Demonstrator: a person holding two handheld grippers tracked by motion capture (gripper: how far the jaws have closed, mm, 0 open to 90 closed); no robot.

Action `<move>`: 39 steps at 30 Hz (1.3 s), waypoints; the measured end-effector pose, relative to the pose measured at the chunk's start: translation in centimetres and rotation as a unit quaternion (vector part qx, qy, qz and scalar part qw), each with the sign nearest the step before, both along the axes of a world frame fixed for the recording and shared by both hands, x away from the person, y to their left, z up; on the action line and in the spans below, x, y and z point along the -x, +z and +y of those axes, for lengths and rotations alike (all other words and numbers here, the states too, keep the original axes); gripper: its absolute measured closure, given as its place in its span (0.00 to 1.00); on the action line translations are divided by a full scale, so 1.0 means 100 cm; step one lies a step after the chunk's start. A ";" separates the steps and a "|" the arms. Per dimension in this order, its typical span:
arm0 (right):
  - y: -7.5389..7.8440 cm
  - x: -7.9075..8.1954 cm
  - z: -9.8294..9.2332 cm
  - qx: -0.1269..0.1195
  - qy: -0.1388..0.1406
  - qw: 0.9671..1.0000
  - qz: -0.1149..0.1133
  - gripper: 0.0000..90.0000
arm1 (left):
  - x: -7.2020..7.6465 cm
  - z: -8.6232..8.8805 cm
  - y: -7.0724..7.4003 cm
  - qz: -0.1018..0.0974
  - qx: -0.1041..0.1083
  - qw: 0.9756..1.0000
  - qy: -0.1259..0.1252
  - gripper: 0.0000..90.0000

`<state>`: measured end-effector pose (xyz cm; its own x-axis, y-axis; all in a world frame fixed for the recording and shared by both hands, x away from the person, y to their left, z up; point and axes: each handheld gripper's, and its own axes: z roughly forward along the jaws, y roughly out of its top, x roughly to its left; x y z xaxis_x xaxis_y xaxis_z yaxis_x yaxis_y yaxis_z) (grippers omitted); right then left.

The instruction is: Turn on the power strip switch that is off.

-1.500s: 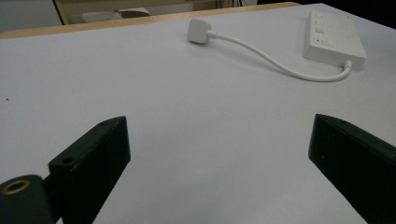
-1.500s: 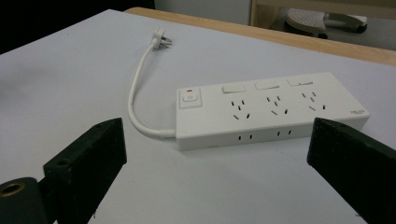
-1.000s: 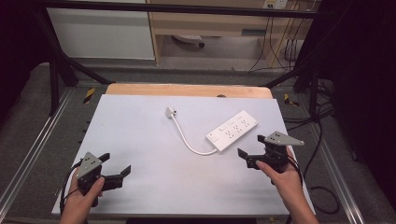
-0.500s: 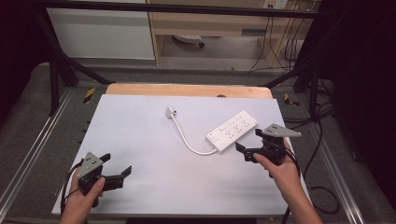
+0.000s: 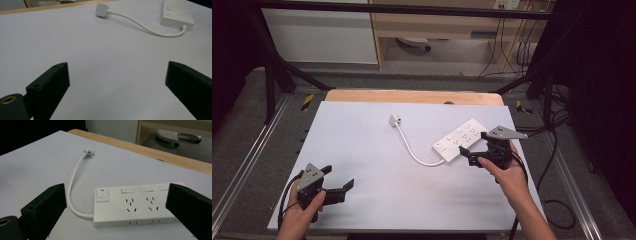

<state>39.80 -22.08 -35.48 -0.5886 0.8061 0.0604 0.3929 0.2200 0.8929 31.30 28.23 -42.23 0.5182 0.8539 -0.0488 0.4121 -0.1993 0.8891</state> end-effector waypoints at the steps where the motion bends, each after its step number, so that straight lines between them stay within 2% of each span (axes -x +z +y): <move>1: 0.000 -0.004 0.001 -0.001 0.000 1.000 0.001 0.04 | 0.000 0.000 0.000 0.000 0.000 1.000 0.000 0.06; 11: 0.001 -0.018 0.008 0.000 -0.002 1.000 0.000 0.05 | 0.000 -0.001 0.000 -0.001 -0.007 1.000 -0.003 0.06; 15: 0.001 -0.025 0.013 0.004 -0.003 1.000 0.001 0.05 | 0.000 0.001 0.001 -0.004 -0.003 1.000 0.002 0.06; 26: -0.001 -0.032 0.019 0.008 0.000 1.000 0.007 0.06 | 0.000 0.000 0.000 -0.002 -0.003 1.000 0.003 0.06; 39: -0.009 -0.046 0.028 0.016 0.000 0.999 0.030 0.06 | 0.000 0.001 0.000 -0.001 -0.003 1.000 0.002 0.06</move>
<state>44.45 -19.26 -36.36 -0.5854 0.8077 0.0697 0.4457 0.2489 0.8599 31.34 28.29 -42.25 0.5144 0.8565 -0.0428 0.4115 -0.2027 0.8886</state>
